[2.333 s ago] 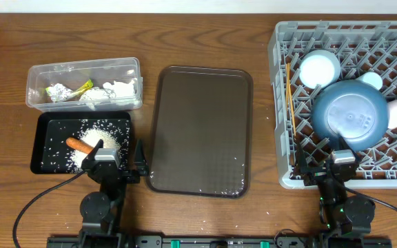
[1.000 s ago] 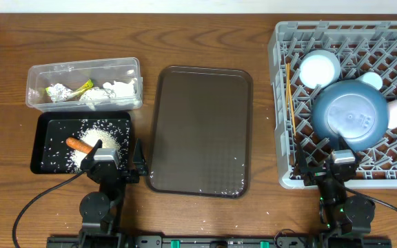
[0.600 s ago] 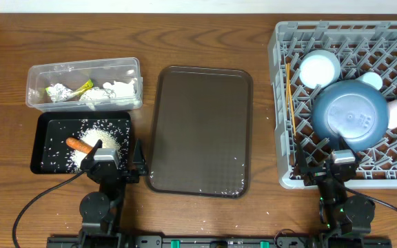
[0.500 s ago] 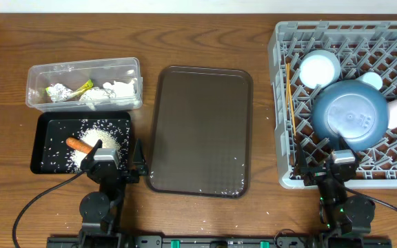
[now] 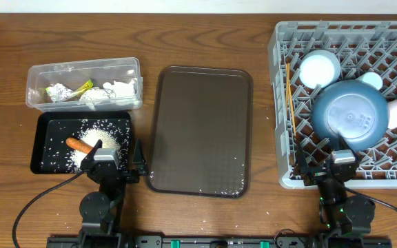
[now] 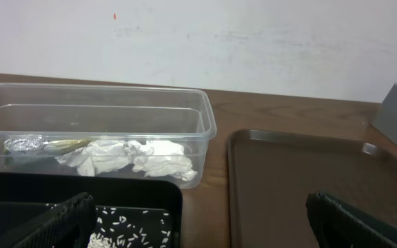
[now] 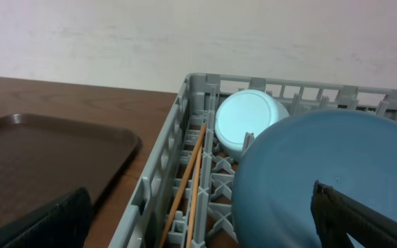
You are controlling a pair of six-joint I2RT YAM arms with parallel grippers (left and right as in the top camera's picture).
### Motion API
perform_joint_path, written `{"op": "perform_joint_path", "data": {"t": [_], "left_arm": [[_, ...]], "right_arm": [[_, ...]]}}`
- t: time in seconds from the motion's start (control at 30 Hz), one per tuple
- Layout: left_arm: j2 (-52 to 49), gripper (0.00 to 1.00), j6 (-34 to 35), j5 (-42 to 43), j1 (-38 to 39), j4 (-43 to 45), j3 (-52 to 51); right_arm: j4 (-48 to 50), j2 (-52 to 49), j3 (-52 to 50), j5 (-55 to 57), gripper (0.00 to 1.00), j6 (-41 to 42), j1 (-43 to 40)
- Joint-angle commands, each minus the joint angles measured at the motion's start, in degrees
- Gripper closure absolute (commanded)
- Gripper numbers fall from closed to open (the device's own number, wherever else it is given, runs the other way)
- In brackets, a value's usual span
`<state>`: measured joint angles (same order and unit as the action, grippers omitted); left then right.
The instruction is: Sort waste into correct bins and load items into the dishwasher rack
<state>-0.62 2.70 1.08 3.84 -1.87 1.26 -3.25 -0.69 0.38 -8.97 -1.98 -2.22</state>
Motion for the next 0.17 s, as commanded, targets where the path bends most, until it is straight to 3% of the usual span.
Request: {"op": "perform_joint_path", "data": {"t": [0.0,0.13], "left_arm": [[0.4,0.0,-1.0,-1.8,-0.3,-2.3,-1.0],[0.4,0.0,-1.0,-1.8,-0.3,-2.3,-1.0]], "right_arm": [[-0.3,0.4,-0.1,0.4,0.01,-0.3,-0.5],[-0.3,0.4,-0.1,0.4,0.01,-0.3,-0.5]]}}
